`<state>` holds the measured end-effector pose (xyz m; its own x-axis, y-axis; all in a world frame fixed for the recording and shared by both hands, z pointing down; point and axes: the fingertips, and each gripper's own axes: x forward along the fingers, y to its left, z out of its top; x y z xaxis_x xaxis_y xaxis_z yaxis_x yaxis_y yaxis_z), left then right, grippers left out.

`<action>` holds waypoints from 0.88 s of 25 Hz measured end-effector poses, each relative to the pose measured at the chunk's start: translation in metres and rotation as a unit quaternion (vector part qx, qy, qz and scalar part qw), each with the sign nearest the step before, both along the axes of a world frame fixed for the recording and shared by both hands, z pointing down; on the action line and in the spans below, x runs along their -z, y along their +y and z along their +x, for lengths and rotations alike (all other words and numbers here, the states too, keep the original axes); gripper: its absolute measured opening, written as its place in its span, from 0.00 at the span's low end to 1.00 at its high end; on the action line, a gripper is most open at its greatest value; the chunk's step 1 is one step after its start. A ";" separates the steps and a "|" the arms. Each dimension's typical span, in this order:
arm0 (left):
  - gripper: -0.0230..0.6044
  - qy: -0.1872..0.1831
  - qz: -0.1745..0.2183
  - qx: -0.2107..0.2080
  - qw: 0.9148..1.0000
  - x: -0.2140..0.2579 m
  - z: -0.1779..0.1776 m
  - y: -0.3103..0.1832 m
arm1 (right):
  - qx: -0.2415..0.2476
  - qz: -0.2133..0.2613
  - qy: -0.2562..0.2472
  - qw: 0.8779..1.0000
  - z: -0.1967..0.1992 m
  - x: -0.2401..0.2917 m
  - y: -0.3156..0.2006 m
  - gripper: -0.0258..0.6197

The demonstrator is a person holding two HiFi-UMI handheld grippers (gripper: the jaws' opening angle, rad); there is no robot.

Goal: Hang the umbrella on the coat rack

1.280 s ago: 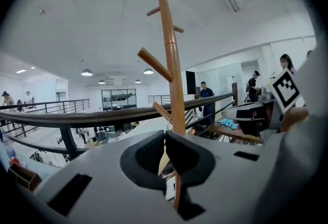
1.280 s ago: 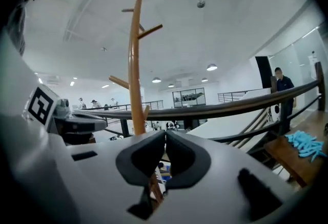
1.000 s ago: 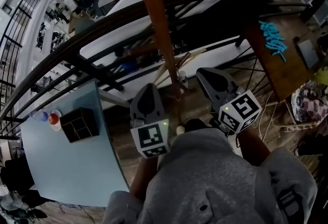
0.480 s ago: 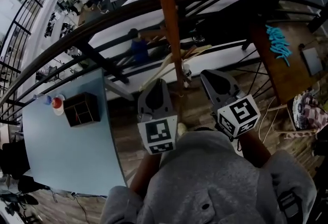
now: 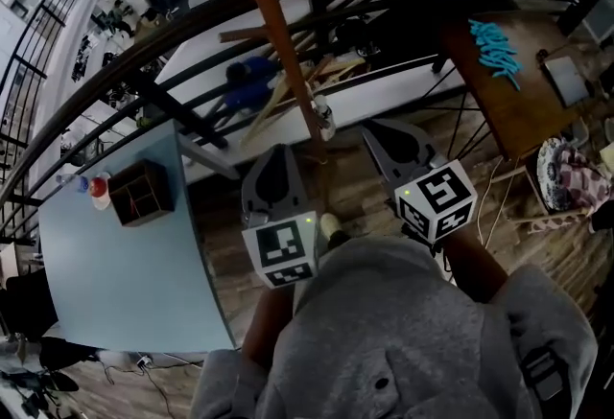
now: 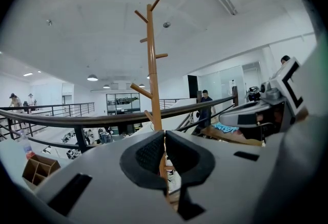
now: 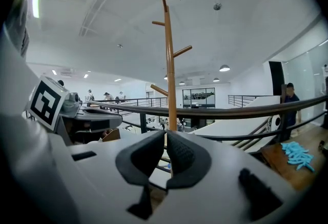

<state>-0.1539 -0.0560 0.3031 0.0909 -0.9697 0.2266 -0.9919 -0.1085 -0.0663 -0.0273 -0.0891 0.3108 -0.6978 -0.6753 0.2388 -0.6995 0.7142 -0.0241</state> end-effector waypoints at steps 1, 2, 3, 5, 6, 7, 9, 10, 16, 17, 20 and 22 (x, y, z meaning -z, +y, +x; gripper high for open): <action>0.07 0.001 -0.001 0.000 1.000 -0.001 0.004 0.007 | -0.001 0.000 0.001 1.000 0.005 -0.001 0.006 0.09; 0.07 0.001 -0.001 0.000 1.000 -0.001 0.008 0.013 | -0.003 0.000 0.001 1.000 0.010 -0.001 0.013 0.09; 0.07 0.001 -0.003 0.000 1.000 -0.002 0.013 0.020 | -0.005 0.000 0.001 1.000 0.016 -0.002 0.019 0.09; 0.07 0.001 -0.004 0.001 1.000 -0.003 0.022 0.032 | -0.008 0.000 0.002 1.000 0.026 -0.001 0.032 0.09; 0.07 0.000 -0.004 0.000 1.000 -0.003 0.027 0.039 | -0.009 0.001 0.005 1.000 0.031 -0.001 0.038 0.09; 0.07 -0.001 -0.004 -0.001 1.000 -0.003 0.033 0.047 | -0.010 0.003 0.008 1.000 0.037 -0.001 0.046 0.09; 0.07 -0.005 -0.003 -0.003 1.000 -0.002 0.044 0.063 | -0.013 0.008 0.015 1.000 0.047 -0.002 0.059 0.09; 0.07 -0.006 -0.002 -0.003 1.000 0.000 0.048 0.070 | -0.014 0.010 0.016 1.000 0.053 -0.001 0.065 0.09; 0.07 -0.015 0.001 -0.003 1.000 0.004 0.072 0.113 | -0.014 0.009 0.015 1.000 0.076 -0.005 0.104 0.09; 0.07 -0.016 0.000 -0.001 1.000 0.004 0.074 0.120 | -0.014 0.007 0.013 1.000 0.079 -0.006 0.110 0.09; 0.07 -0.022 -0.005 0.002 1.000 0.006 0.083 0.141 | -0.014 0.002 0.008 1.000 0.087 -0.007 0.129 0.09; 0.07 -0.025 -0.010 0.002 1.000 0.008 0.089 0.158 | -0.014 -0.003 0.002 1.000 0.093 -0.004 0.143 0.09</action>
<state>-0.0649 0.1020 0.2947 0.0742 -0.9654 0.2501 -0.9879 -0.1054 -0.1136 0.0656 0.0541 0.3150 -0.6781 -0.6927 0.2455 -0.7188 0.6948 -0.0249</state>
